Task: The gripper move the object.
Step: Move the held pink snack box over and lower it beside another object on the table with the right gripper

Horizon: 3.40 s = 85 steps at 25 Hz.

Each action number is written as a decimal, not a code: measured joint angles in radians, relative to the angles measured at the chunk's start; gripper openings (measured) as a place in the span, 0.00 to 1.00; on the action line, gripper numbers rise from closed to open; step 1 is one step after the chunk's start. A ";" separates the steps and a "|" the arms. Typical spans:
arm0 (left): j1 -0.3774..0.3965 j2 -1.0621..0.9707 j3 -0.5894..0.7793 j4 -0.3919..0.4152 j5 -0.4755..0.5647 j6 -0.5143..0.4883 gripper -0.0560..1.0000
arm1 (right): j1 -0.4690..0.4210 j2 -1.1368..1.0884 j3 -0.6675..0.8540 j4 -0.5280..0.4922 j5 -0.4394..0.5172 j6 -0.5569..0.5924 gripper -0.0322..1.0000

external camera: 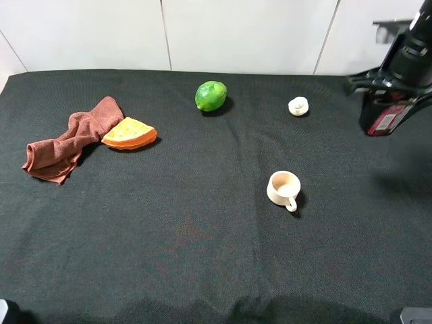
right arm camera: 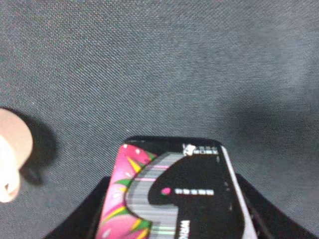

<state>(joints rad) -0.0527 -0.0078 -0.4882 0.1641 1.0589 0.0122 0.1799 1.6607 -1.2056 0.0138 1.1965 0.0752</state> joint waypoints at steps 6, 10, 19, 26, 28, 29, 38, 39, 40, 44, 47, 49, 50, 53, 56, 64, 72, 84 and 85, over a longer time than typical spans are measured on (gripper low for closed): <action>0.000 0.000 0.000 0.000 0.000 0.000 0.99 | 0.000 -0.067 -0.068 -0.003 0.022 -0.075 0.36; 0.000 0.000 0.000 0.000 0.000 0.000 0.99 | 0.000 -0.113 -0.082 -0.003 0.023 -0.109 0.36; 0.000 0.000 0.000 0.000 0.000 0.000 0.99 | 0.000 -0.156 -0.082 0.067 0.025 -0.199 0.36; 0.000 0.000 0.000 0.000 0.000 0.000 0.99 | 0.000 -0.156 -0.082 0.120 0.027 -0.229 0.36; 0.000 0.000 0.000 0.000 0.000 0.000 0.99 | 0.000 -0.156 -0.082 0.126 0.027 -0.234 0.36; 0.000 0.000 0.000 0.000 0.000 0.000 0.99 | 0.000 -0.156 -0.082 0.129 0.027 -0.239 0.36; 0.000 0.000 0.000 0.000 0.000 0.000 0.99 | 0.037 -0.156 -0.082 0.141 0.027 -0.245 0.36; 0.000 0.000 0.000 0.000 0.000 0.000 0.99 | 0.055 -0.156 -0.082 0.135 0.027 -0.240 0.36; 0.000 0.000 0.000 0.000 0.000 0.000 0.99 | 0.075 -0.156 -0.082 0.129 0.027 -0.231 0.36; 0.000 0.000 0.000 0.000 0.000 0.000 0.99 | 0.160 -0.152 -0.082 0.117 0.026 -0.202 0.36; 0.000 0.000 0.000 0.000 0.000 0.000 0.99 | 0.228 -0.136 -0.083 0.116 0.026 -0.190 0.36; 0.000 0.000 0.000 0.000 0.000 0.000 0.99 | 0.270 -0.123 -0.084 0.116 0.026 -0.182 0.36; 0.000 0.000 0.000 0.000 0.000 0.000 0.99 | 0.289 -0.113 -0.089 0.116 0.028 -0.179 0.36; 0.000 0.000 0.000 0.000 0.000 0.000 0.99 | 0.333 -0.074 -0.124 0.112 0.029 -0.177 0.36; 0.000 0.000 0.000 0.000 0.000 0.000 0.99 | 0.355 -0.018 -0.184 0.112 0.029 -0.178 0.36; 0.000 0.000 0.000 0.000 0.000 0.001 0.99 | 0.355 0.162 -0.356 0.096 0.029 -0.225 0.36; 0.000 0.000 0.000 0.000 0.000 0.001 0.99 | 0.355 0.346 -0.544 0.083 0.029 -0.260 0.36; 0.000 0.000 0.000 0.000 0.000 0.001 0.99 | 0.355 0.539 -0.740 0.087 0.028 -0.287 0.36; 0.000 0.000 0.000 0.000 0.000 0.001 0.99 | 0.355 0.554 -0.753 0.090 0.028 -0.286 0.36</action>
<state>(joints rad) -0.0527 -0.0078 -0.4882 0.1641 1.0589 0.0130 0.5353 2.2143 -1.9590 0.1034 1.2245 -0.2113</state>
